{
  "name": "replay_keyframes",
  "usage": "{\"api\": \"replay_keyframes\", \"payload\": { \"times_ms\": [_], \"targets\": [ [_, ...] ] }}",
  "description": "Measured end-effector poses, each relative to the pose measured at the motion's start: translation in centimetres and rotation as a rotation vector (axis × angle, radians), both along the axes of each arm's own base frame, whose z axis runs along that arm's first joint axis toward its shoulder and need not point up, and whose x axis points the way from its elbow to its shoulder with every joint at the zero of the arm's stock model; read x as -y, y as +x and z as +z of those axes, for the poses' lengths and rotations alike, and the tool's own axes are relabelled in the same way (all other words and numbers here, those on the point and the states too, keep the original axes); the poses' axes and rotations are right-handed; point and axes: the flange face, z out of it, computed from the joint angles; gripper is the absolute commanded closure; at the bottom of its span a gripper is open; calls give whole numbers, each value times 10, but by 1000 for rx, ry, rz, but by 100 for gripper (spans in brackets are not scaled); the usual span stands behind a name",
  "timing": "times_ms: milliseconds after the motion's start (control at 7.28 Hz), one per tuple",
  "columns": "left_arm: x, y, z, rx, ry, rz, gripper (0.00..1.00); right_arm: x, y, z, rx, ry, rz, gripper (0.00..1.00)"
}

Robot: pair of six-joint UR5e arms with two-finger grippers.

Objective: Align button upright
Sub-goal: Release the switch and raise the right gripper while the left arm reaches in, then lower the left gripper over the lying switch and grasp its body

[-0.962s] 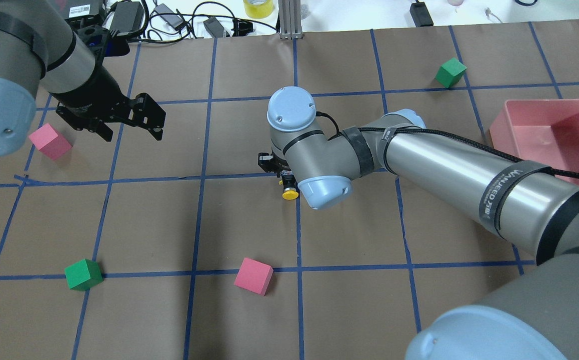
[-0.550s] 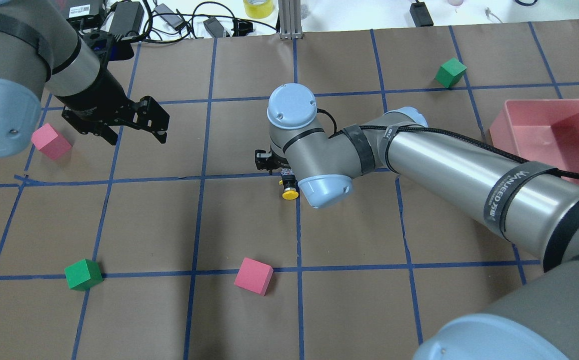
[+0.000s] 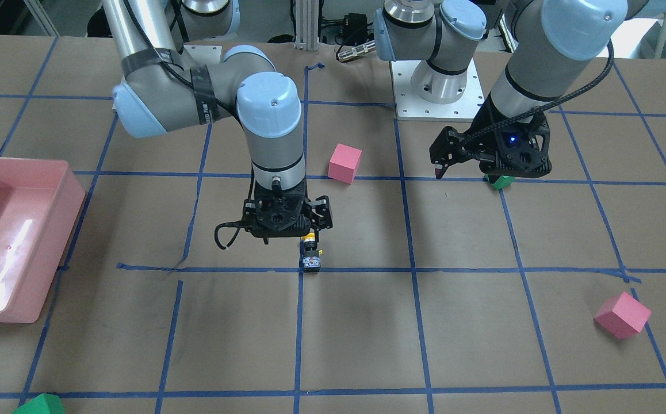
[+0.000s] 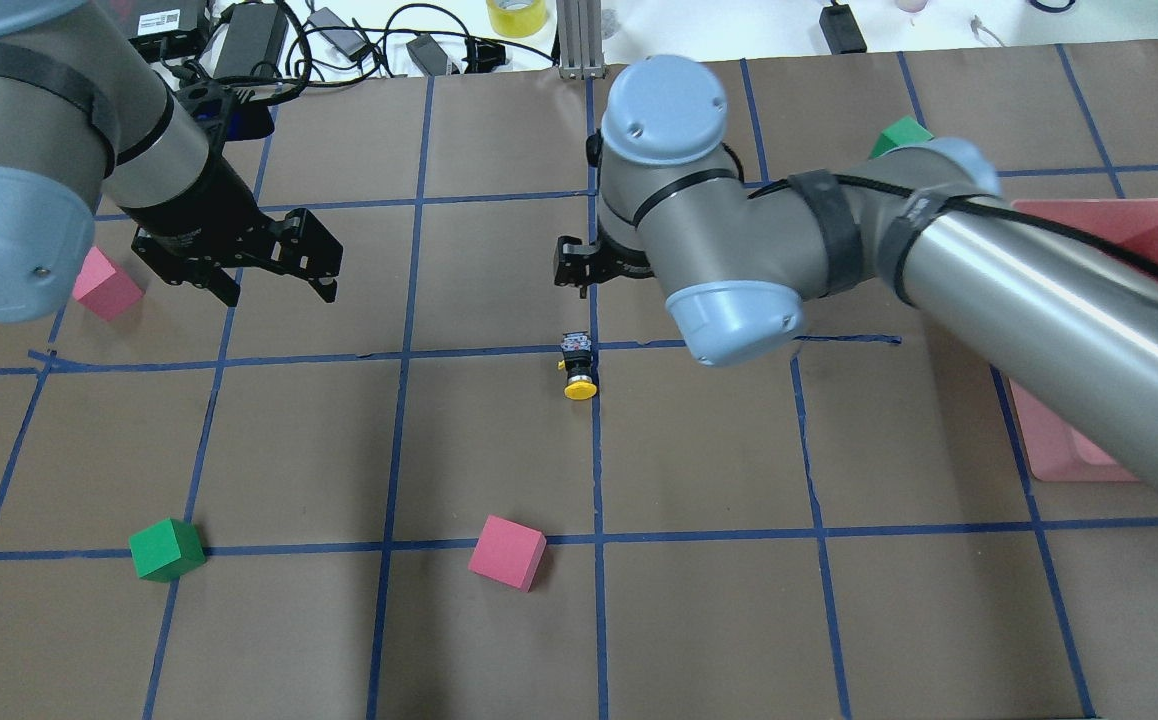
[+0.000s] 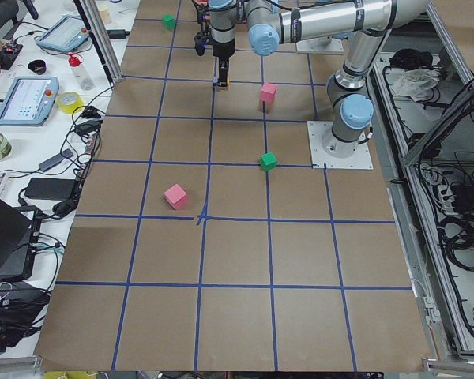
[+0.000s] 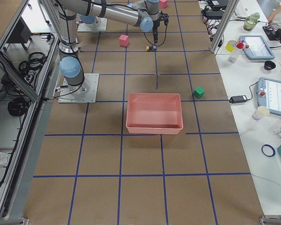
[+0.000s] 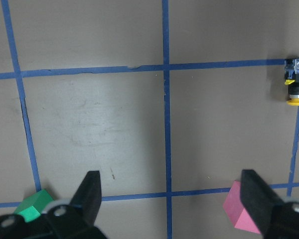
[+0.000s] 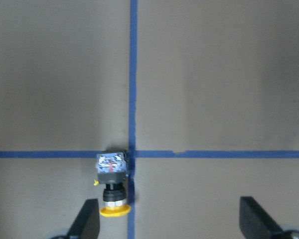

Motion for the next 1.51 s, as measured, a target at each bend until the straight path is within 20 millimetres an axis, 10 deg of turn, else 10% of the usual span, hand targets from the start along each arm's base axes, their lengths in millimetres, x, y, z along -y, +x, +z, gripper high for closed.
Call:
{"api": "replay_keyframes", "payload": {
  "times_ms": [412,825,1512],
  "targets": [
    [12,-20,-14,-8,-32,-9,0,-39,-76,98,-46,47,-50,0],
    [5,-109,-55,-35,-114,-12,0,-45,-101,169,-92,8,-91,0],
    [-15,-186,-153,-55,-126,-13,0,-32,-124,182,-41,-10,89,0]
  ]
}}
